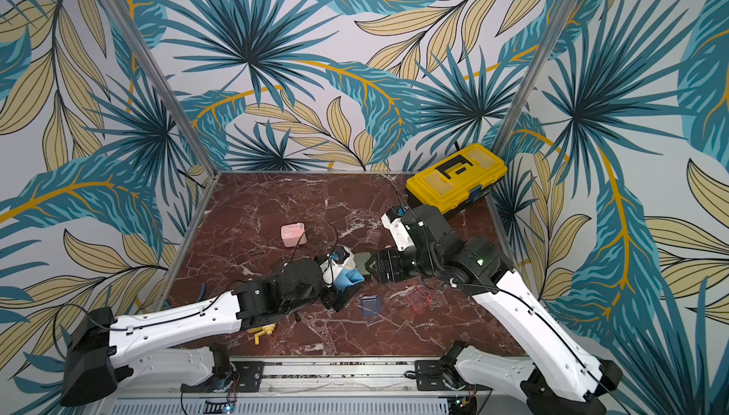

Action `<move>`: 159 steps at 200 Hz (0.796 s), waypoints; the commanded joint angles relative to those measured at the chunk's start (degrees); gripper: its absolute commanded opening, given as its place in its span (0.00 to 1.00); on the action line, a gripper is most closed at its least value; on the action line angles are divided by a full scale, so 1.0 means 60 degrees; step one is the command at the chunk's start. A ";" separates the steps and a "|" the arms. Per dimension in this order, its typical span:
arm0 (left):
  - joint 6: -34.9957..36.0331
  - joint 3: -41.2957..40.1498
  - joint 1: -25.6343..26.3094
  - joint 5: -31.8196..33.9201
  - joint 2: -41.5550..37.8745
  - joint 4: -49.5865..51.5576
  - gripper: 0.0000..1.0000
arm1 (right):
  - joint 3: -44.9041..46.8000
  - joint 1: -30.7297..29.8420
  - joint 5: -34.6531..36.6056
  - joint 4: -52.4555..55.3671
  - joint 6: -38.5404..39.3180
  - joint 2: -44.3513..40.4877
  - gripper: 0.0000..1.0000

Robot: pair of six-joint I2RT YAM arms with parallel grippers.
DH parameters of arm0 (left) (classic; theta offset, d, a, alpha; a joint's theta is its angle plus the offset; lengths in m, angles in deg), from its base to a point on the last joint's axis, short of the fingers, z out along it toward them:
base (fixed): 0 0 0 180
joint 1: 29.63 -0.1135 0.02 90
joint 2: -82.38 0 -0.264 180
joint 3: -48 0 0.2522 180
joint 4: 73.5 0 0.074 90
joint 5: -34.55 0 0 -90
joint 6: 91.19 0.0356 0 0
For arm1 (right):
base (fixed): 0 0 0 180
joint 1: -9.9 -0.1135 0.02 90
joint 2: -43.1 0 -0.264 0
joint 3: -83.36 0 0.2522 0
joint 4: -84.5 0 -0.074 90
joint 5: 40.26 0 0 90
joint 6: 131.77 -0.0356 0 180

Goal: Put the tray back into the pencil sharpener
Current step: Pick up the pencil sharpener from the center of the board.

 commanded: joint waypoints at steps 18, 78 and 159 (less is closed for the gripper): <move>0.1337 -0.0524 -0.0030 -0.0952 -0.0555 -0.2209 0.57 | 0.0160 0.0039 -0.0953 -0.0105 -0.0066 0.0053 0.85; 0.1712 -0.0478 -0.0036 -0.0953 -0.0584 -0.2615 0.57 | 0.0905 0.0023 -0.2044 -0.1507 -0.0785 0.0620 0.90; 0.1354 -0.0449 -0.0037 -0.1142 -0.0567 -0.2632 0.58 | 0.1792 0.0010 -0.2380 -0.2786 -0.0737 0.0993 0.89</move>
